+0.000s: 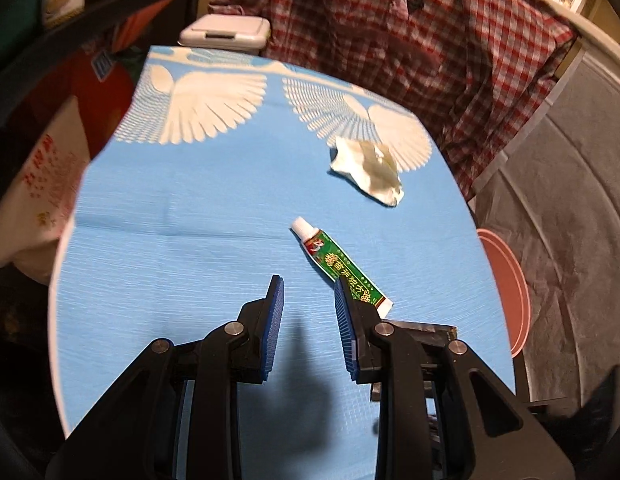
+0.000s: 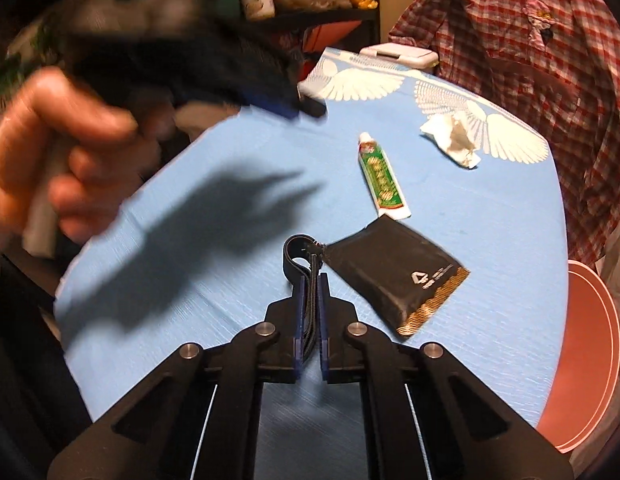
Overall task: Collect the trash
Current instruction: 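Grasp the black strap with the right gripper while the left gripper approaches the green tube, then close the left gripper on the green ointment tube while the right gripper lifts the strap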
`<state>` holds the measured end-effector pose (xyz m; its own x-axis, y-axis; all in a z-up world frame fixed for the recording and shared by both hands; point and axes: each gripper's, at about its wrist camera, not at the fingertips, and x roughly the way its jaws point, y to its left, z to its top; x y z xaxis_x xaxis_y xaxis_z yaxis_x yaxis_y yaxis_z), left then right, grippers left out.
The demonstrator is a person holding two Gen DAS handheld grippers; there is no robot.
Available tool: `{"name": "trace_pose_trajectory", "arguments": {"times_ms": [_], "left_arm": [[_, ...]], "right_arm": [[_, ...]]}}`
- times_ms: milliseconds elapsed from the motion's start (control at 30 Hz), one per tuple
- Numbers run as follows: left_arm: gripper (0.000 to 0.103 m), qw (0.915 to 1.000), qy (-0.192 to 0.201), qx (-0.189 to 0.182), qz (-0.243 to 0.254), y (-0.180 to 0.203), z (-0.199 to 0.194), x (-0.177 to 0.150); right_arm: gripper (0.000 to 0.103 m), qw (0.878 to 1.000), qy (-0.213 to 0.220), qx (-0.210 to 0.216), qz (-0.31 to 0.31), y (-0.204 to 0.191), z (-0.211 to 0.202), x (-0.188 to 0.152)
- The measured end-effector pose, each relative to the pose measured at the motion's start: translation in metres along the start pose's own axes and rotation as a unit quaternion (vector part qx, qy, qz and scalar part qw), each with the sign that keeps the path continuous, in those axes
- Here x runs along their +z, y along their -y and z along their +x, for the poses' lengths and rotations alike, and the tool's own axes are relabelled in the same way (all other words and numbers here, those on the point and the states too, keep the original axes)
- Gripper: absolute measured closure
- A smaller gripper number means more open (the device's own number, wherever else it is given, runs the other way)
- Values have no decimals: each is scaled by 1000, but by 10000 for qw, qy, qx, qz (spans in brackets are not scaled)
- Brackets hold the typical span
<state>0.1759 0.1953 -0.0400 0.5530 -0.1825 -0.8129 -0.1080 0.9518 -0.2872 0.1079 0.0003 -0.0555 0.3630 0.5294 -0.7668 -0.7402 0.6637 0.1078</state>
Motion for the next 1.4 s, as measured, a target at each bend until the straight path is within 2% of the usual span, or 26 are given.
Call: {"name": "trace_pose_trajectory", "arguments": {"times_ms": [100, 333, 567, 867, 1200, 1400], "left_arm": [[77, 10000, -51, 4, 14, 5, 11, 2], [74, 9995, -266, -95, -145, 13, 39, 8], [73, 9985, -526, 53, -126, 20, 65, 5], [73, 9984, -530, 167, 52, 30, 75, 8], [100, 9995, -270, 187, 34, 29, 59, 11], [100, 9995, -79, 265, 125, 30, 43, 11]], "right_arm": [[97, 9996, 150, 106, 215, 12, -13, 3], [97, 9979, 292, -28, 579, 39, -21, 4], [97, 9949, 273, -243, 942, 64, -19, 3], [97, 9892, 285, -427, 1374, 90, -19, 3], [97, 9850, 393, -576, 1576, 104, -27, 4], [97, 9831, 494, -654, 1639, 107, -35, 4]]}}
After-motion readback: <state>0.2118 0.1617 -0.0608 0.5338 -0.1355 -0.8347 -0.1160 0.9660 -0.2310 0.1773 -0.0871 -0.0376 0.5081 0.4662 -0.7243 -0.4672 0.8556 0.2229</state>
